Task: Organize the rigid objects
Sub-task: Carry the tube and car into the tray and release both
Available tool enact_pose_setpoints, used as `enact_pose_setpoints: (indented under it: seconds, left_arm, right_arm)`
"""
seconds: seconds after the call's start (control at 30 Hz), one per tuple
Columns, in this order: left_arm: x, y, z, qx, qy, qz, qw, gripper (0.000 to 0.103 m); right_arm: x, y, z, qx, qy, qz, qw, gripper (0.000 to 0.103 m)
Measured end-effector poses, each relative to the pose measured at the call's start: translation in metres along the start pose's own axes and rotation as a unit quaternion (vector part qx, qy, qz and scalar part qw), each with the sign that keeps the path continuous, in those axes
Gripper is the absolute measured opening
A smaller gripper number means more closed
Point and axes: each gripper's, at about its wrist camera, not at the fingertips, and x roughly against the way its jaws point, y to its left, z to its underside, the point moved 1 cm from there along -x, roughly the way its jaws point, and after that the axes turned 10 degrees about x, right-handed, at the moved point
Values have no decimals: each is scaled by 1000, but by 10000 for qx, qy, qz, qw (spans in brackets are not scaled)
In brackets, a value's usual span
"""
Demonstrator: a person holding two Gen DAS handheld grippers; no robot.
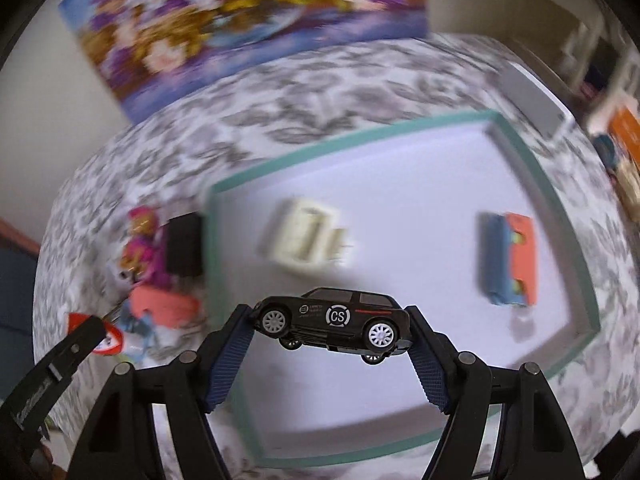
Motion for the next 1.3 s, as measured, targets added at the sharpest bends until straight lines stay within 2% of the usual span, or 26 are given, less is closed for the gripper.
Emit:
enact_pose_setpoints:
  seconds: [0.13,0.27,0.4,0.7,0.83,0.93,0.97,1.17,1.3]
  left_arm:
    - [4,-9,1,28,23,235,9997,22]
    - [11,-29,6,-170,-85,343,9992,22]
    - [8,-55,17,-433,103,627,9970,22]
    - [-8,-105,47,-1138,505,763,9893,23]
    - [-21,-116,56,-1356,646,596,9869,23]
    - [-25,-117,57,-1395,674,518,9866,30]
    - [-26,-117,56,-1373,686,490,9869,36]
    - [-33,-103,49,-1082,785,402,9902,55]
    - [-34,-97,43,-976,759,328,9918,59]
  right_arm:
    - [2,-25,2,-248,8,15,9997,77]
    - [3,-38,3,-403,10,-14,9992,77]
    - [-3,-41,4,-359,136,63,9992,77]
    - [-6,-64,7,-540,215,232,9980,78]
    - [-8,-74,9,-677,282,265,9970,78]
    - [-11,-80,11,-748,324,281,9963,78]
    - [-11,-81,11,-763,331,288,9961,78]
    - [-13,-83,11,-750,390,308,9959,78]
    - [-15,-78,10,-620,382,345,9967,82]
